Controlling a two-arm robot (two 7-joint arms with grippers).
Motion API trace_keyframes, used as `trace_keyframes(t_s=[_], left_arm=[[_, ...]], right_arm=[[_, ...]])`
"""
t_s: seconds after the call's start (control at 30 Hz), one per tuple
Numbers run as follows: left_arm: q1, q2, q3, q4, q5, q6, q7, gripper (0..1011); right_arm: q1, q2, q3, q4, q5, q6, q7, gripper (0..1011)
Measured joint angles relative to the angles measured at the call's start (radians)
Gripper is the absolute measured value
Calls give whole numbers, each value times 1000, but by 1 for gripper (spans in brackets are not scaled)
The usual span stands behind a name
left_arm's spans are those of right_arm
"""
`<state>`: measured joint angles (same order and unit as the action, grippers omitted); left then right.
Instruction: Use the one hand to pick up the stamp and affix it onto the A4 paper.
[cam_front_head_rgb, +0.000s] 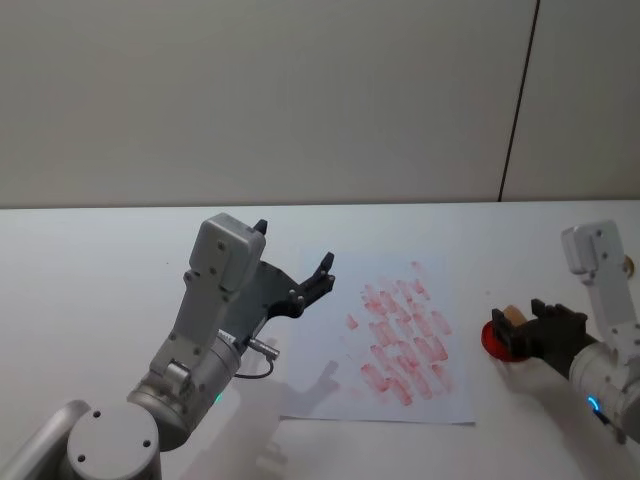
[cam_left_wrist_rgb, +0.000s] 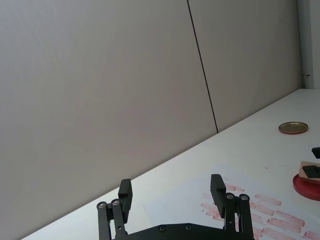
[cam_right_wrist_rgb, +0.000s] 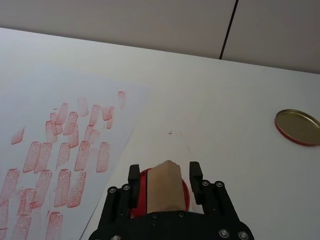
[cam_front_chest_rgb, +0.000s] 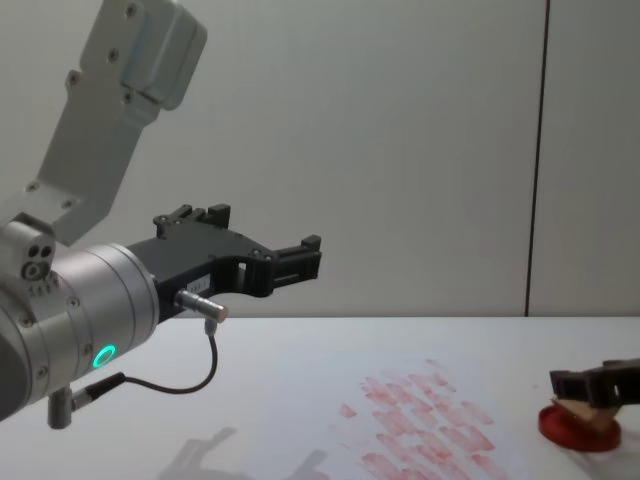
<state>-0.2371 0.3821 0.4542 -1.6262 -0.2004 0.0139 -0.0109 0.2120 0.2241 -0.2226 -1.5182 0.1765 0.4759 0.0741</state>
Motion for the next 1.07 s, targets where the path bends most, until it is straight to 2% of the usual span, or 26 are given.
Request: trace_keyframes(t_s=[0.13,0.23,0.27,0.37,0.5,0.9,1.07], left_arm=[[0,0,0,0,0,0,0,993],[0,0,0,0,0,0,0,993],[0,0,0,0,0,0,0,993],[0,0,0,0,0,0,0,993],[0,0,0,0,0,0,0,993],[0,0,0,0,0,0,0,993],[0,0,0,0,0,0,0,993]], right_arm=[[1,1,3,0,-8,-12,-4,712],[1,3,4,-5,-16,-26,-7,766],[1,4,5,-10,-20,-35,-8,822],[0,6,6,-19,-26,-48,-10,871],[-9,14,10,-47,-40,-82,-13,1000],[-57,51,28,-141,-66,-192,-19,1001],[-73,62,35,-169,-70,-220,-19,1001]])
